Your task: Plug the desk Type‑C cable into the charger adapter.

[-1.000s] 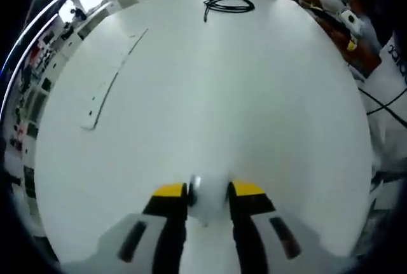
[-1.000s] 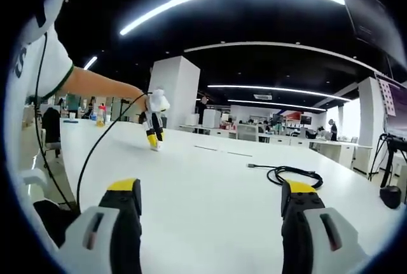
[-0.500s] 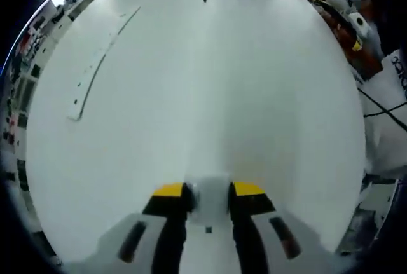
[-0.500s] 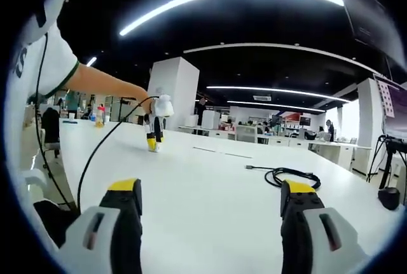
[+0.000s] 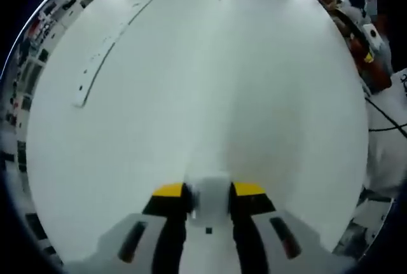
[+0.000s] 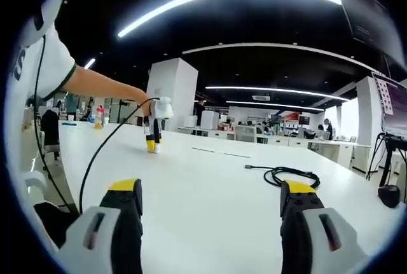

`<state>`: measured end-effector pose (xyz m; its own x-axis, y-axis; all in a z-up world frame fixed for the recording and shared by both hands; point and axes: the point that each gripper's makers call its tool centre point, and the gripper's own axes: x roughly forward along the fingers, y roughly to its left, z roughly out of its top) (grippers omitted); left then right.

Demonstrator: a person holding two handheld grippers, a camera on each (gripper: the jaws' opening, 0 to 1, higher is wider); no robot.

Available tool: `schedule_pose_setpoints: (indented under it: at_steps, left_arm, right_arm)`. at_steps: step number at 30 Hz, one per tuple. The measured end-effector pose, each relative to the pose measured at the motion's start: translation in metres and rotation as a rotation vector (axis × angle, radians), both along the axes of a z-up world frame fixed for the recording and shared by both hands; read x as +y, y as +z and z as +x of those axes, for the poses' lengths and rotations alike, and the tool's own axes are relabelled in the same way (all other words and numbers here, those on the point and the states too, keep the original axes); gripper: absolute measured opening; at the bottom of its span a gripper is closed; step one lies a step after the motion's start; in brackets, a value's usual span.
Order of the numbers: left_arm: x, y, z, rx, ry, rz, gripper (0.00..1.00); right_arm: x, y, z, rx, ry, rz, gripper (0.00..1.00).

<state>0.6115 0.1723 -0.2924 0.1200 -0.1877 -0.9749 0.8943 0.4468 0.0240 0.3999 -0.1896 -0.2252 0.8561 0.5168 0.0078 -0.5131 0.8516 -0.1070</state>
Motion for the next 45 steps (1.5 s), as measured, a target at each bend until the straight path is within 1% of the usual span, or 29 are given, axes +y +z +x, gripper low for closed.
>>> schedule_pose_setpoints:
  at_steps: [5, 8, 9, 10, 11, 16, 18, 25, 29, 30, 31, 37, 42, 45]
  left_arm:
    - [-0.002, 0.001, -0.002, -0.012, 0.03, -0.013, 0.25]
    - [0.0, 0.001, 0.001, -0.013, 0.048, -0.027, 0.25]
    - [0.001, 0.001, 0.0, -0.009, 0.046, -0.028, 0.25]
    - [-0.002, 0.001, -0.007, -0.006, 0.048, -0.028, 0.25]
    - [-0.003, 0.001, -0.008, -0.005, 0.051, -0.03, 0.25]
    - [0.0, 0.002, -0.008, -0.001, 0.064, -0.04, 0.25]
    - [-0.001, 0.001, -0.014, -0.001, 0.052, -0.029, 0.25]
    - [-0.007, 0.002, -0.032, 0.003, 0.064, -0.027, 0.25]
    - [-0.015, 0.001, -0.048, -0.009, 0.068, -0.017, 0.25]
    - [-0.012, 0.001, -0.043, -0.009, 0.07, -0.017, 0.25]
    - [-0.013, 0.001, -0.044, -0.01, 0.07, -0.015, 0.25]
    - [-0.018, 0.002, -0.06, -0.013, 0.07, -0.022, 0.25]
    - [-0.021, 0.002, -0.065, -0.02, 0.072, -0.029, 0.25]
    - [-0.023, 0.002, -0.07, -0.022, 0.06, -0.035, 0.25]
  right_arm:
    - [-0.001, 0.002, 0.0, -0.005, -0.002, 0.006, 0.91]
    - [-0.001, 0.001, 0.001, 0.002, -0.004, 0.01, 0.91]
    - [0.001, 0.002, 0.0, 0.002, -0.003, 0.011, 0.91]
    - [0.002, 0.002, 0.0, 0.001, -0.002, 0.011, 0.91]
    - [0.003, 0.003, -0.001, 0.0, -0.002, 0.009, 0.91]
    - [0.003, 0.002, -0.001, 0.003, 0.0, 0.006, 0.91]
    - [0.005, 0.002, -0.001, 0.004, 0.001, 0.006, 0.91]
    - [0.011, -0.001, -0.002, 0.01, 0.018, 0.001, 0.91]
    - [0.013, -0.001, -0.003, 0.008, 0.024, -0.002, 0.91]
    - [0.013, -0.001, -0.003, 0.007, 0.024, -0.002, 0.91]
    - [0.014, 0.0, -0.004, 0.006, 0.024, -0.002, 0.91]
    - [0.017, 0.003, -0.006, 0.003, 0.026, -0.002, 0.91]
    - [0.019, 0.005, -0.007, 0.002, 0.032, 0.002, 0.91]
    - [0.019, 0.006, -0.006, -0.004, 0.036, 0.003, 0.91]
